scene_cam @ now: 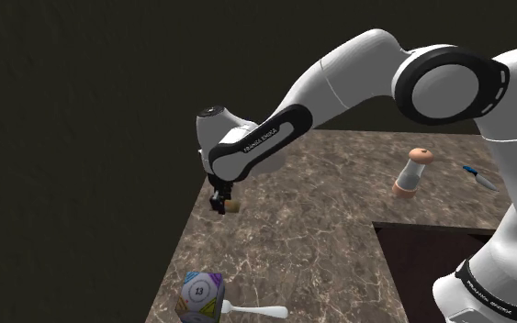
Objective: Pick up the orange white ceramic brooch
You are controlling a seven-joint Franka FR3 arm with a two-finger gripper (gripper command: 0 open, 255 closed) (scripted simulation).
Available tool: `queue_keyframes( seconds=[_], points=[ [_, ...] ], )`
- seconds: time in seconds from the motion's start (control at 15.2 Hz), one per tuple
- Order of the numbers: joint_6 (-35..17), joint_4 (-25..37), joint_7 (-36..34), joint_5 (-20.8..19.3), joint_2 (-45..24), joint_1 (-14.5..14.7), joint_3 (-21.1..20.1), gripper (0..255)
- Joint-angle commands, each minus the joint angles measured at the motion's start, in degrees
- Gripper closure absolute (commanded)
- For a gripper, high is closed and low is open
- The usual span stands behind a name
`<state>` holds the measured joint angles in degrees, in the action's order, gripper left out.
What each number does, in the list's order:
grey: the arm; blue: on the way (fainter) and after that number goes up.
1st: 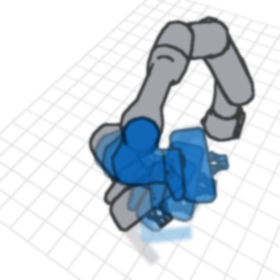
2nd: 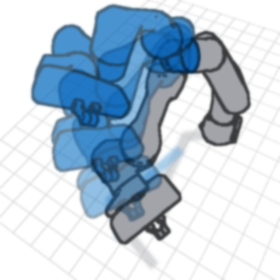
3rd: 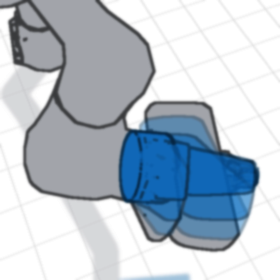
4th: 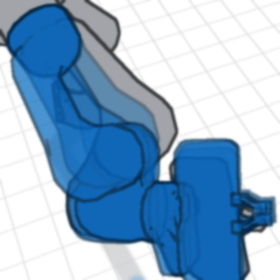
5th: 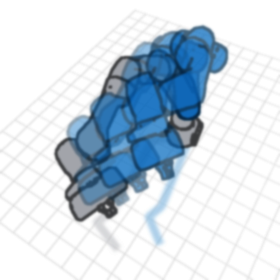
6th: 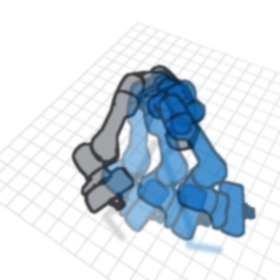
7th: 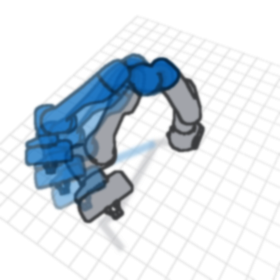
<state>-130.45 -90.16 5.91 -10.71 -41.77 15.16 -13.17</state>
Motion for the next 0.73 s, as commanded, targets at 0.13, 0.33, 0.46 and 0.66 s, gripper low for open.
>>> queue_keyframes(
  seconds=[0.13,0.33,0.46,0.66],
  points=[
    [1.9,-0.13,0.25,0.45,2.02,-0.29,-0.37,255],
    [3.43,0.04,0.43,0.78,3.4,-0.46,-0.64,255],
    [4.47,0.2,0.55,1.01,4.29,-0.56,-0.8,255],
    [5.09,0.35,0.62,1.13,4.77,-0.61,-0.89,255]
  ],
)
